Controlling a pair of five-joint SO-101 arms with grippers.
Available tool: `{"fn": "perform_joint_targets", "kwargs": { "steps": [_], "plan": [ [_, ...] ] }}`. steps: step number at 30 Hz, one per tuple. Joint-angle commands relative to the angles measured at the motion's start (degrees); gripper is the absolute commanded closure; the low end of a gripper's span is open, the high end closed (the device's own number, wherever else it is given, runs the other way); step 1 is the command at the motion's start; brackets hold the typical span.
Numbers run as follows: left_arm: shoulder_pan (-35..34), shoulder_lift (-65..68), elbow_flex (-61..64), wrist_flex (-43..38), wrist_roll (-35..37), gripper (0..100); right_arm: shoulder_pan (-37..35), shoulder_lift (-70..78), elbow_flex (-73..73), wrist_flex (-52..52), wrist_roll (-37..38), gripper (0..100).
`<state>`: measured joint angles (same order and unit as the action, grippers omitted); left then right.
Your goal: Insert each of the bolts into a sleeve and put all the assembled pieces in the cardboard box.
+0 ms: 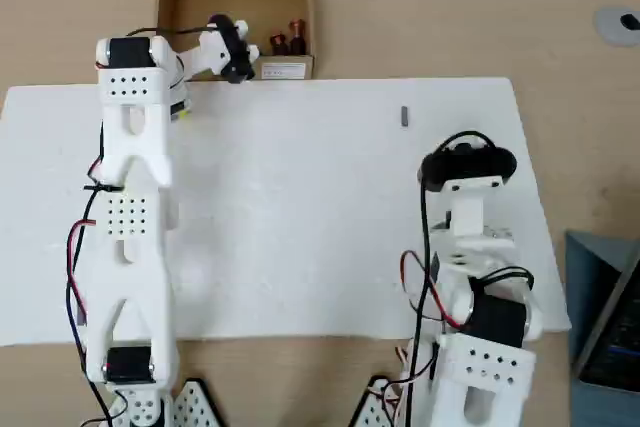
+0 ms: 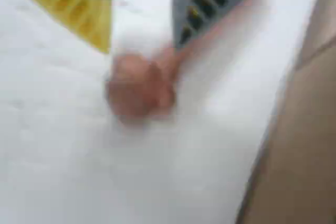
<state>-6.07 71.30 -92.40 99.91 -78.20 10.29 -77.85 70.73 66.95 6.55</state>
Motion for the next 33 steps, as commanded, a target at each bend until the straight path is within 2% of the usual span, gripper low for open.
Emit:
{"fn": "perform_joint_targets", "kwargs": {
  "steps": [1,6,9,16,19,33],
  "plan": [
    [1.32,-3.82,-1.41,0.62,3.87,93,-0.4,-0.75,-0.4,-1.14,0.09,98.8],
    [2.11,-1.63,2.64,0.53,4.66,92,-0.13,-0.75,-0.4,-1.14,0.18,98.8],
    [1.85,-1.01,2.64,0.18,4.57,86,-0.04,-0.75,-0.4,-0.97,0.26,98.8],
    [-0.62,-1.01,2.99,-8.79,4.04,85,-0.4,-0.75,-0.31,-1.14,0.09,98.8],
    [-1.41,-0.84,3.16,-13.01,1.41,85,-0.4,-0.75,-0.13,-1.14,0.09,98.8],
    [-3.34,3.74,4.4,-23.65,-2.9,85,-0.48,-0.75,-0.13,-1.14,0.09,98.8]
  ]
}}
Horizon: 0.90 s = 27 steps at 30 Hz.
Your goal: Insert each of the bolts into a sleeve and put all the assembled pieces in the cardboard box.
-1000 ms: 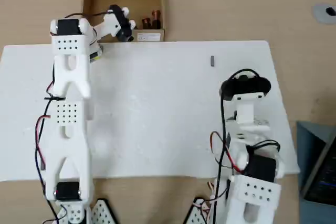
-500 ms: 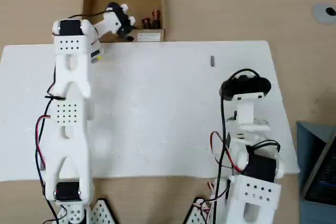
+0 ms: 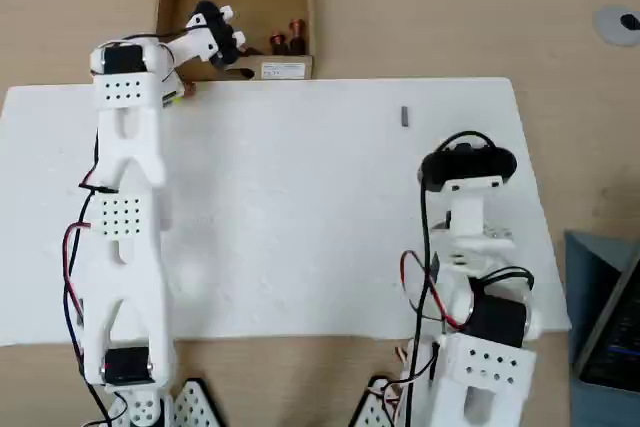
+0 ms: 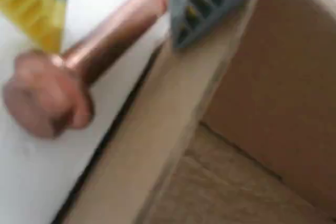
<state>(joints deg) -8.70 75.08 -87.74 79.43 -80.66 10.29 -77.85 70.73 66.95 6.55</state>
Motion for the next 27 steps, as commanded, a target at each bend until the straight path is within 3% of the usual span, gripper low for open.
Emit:
{"fn": "perform_joint_targets", "kwargs": {
  "steps": [1,20,25,27],
  "plan": [
    [-0.7,-0.04,-0.35,-3.16,-0.44,85,-0.48,-0.75,-0.13,-1.14,0.09,98.8],
    [2.29,0.92,3.52,-8.26,0.18,86,-0.48,-0.75,-0.04,-1.14,0.09,98.8],
    [3.52,0.66,4.22,-1.14,0.18,100,-0.48,-0.75,-0.04,-1.14,0.09,98.8],
    [3.6,0.66,2.99,2.55,0.18,99,-0.48,-0.75,-0.04,-1.14,0.09,98.8]
  ]
}}
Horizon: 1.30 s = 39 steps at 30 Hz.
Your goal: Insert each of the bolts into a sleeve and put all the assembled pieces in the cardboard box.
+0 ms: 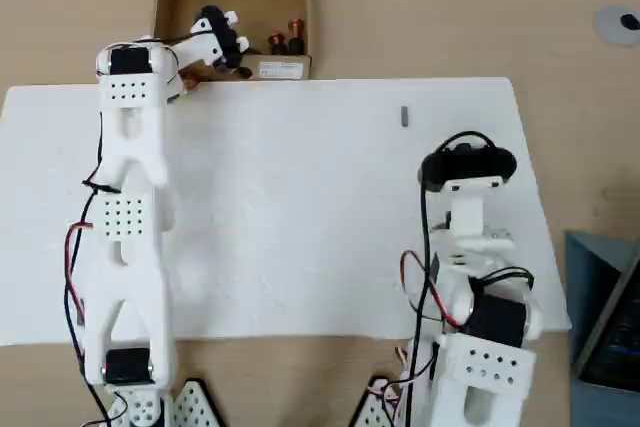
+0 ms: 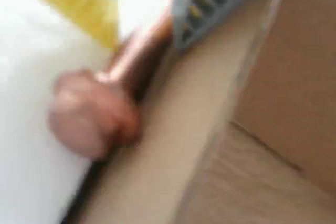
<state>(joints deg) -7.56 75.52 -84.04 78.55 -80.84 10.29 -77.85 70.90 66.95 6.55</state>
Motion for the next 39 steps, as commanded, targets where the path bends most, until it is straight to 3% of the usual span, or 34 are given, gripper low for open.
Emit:
{"fn": "perform_joint_targets", "kwargs": {
  "steps": [1,9,19,24,39],
  "plan": [
    [2.46,0.22,-1.41,5.1,0.35,98,-0.48,-0.75,-0.22,-1.14,0.09,98.8],
    [2.46,-0.04,-11.43,20.04,0.35,98,-0.48,-0.75,-0.22,-1.14,0.09,98.8],
    [2.46,-2.33,-11.69,20.57,0.44,97,-0.48,-0.75,-0.22,-1.14,0.09,98.8],
    [2.9,-4.18,-11.52,14.95,7.12,87,-0.48,-0.75,-0.22,-1.14,0.09,98.8],
    [3.43,-1.98,-8.44,1.76,7.47,86,-0.48,-0.75,-0.22,-1.14,0.09,98.8]
  ]
}}
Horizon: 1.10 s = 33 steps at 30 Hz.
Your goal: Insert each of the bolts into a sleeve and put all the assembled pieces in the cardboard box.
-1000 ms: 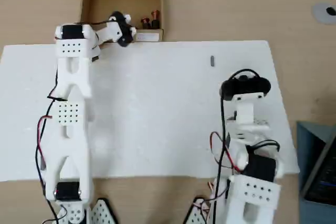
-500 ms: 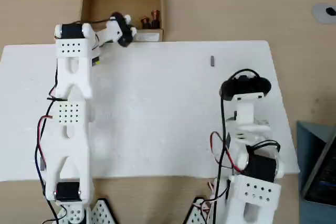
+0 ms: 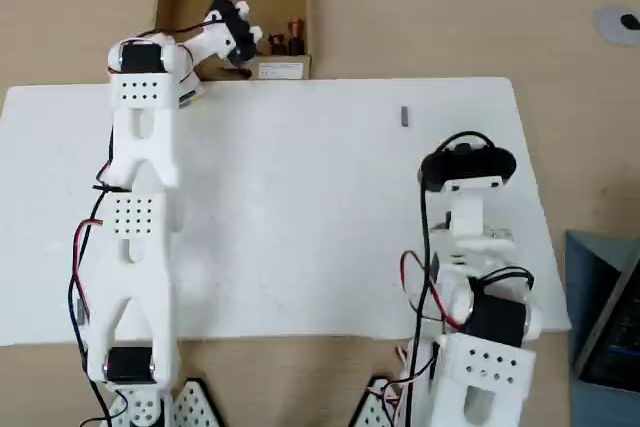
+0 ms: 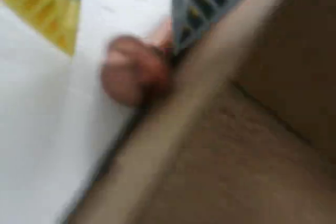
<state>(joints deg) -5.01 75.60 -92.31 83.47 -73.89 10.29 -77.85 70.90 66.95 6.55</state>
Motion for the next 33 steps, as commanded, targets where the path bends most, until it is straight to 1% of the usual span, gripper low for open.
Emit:
{"fn": "perform_joint_targets", "kwargs": {
  "steps": [1,13,23,28,33],
  "plan": [
    [0.88,-1.63,-0.18,-3.78,0.53,86,-0.48,-0.75,-0.22,-1.14,0.09,98.8],
    [1.23,2.51,-0.44,-3.96,0.79,87,-0.48,-0.75,-0.13,-1.14,0.09,98.8],
    [1.23,3.47,-0.18,-3.87,0.79,87,-0.48,-0.75,-0.13,-1.14,0.09,98.8],
    [1.32,3.47,-0.53,-1.32,0.79,94,-0.48,-0.75,-0.13,-1.14,0.09,98.8],
    [1.23,3.12,-0.62,1.14,0.79,96,-0.48,-0.75,-0.13,-1.14,0.09,98.8]
  ]
}}
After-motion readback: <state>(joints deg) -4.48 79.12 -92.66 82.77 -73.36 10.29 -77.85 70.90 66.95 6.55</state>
